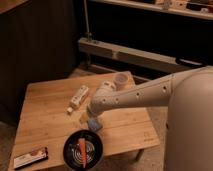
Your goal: Place the white sponge in the ceramic bowl
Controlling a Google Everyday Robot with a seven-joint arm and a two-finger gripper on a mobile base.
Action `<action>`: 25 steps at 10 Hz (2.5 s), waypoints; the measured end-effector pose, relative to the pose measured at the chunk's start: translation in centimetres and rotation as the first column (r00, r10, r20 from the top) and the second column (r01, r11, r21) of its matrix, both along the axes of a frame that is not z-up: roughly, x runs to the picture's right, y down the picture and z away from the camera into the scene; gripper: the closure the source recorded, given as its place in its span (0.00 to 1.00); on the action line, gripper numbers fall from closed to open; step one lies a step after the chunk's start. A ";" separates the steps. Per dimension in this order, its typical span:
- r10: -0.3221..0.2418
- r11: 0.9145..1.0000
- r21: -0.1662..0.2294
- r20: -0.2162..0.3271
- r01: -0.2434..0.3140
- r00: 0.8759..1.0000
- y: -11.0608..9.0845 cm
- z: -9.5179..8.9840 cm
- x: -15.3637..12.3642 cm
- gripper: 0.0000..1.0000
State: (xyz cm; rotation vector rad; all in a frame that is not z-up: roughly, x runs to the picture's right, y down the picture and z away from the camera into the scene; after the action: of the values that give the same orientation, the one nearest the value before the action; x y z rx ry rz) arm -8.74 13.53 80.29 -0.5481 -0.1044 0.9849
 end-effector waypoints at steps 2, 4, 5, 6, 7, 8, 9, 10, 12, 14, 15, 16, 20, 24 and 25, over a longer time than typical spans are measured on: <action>-0.007 1.000 0.006 0.001 0.007 1.000 0.3 0.5 -0.9 0.20; -0.011 1.000 -0.010 -0.017 0.011 1.000 1.2 1.7 -0.8 0.20; -0.012 1.000 -0.016 -0.023 0.011 1.000 1.4 2.1 -0.7 0.20; -0.015 1.000 -0.024 -0.029 0.014 0.999 1.6 2.6 -0.6 0.20; -0.021 0.999 -0.037 -0.030 0.020 0.999 2.0 3.1 -0.7 0.20; -0.025 0.999 -0.046 -0.031 0.023 0.999 2.2 3.4 -0.8 0.20; -0.030 0.998 -0.055 -0.034 0.028 0.999 2.3 3.8 -0.8 0.20; -0.036 0.997 -0.063 -0.037 0.033 0.999 2.5 4.1 -0.9 0.20; -0.046 0.996 -0.080 -0.036 0.043 0.998 3.2 4.8 -1.6 0.20; -0.048 0.993 -0.106 -0.056 0.042 0.997 3.9 5.5 -1.2 0.20; -0.045 0.992 -0.124 -0.070 0.036 0.997 4.4 5.8 -0.9 0.20; -0.044 0.990 -0.139 -0.081 0.032 0.996 4.6 6.0 -0.8 0.20; -0.056 0.987 -0.157 -0.100 0.040 0.993 4.9 6.2 -0.7 0.39; -0.051 0.987 -0.155 -0.110 0.033 0.993 4.3 5.9 0.1 0.82; -0.053 0.987 -0.157 -0.109 0.036 0.993 4.4 5.6 0.2 0.92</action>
State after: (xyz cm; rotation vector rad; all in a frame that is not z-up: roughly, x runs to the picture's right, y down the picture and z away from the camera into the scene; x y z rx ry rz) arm -8.57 17.94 85.91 -0.6331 0.0864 0.9835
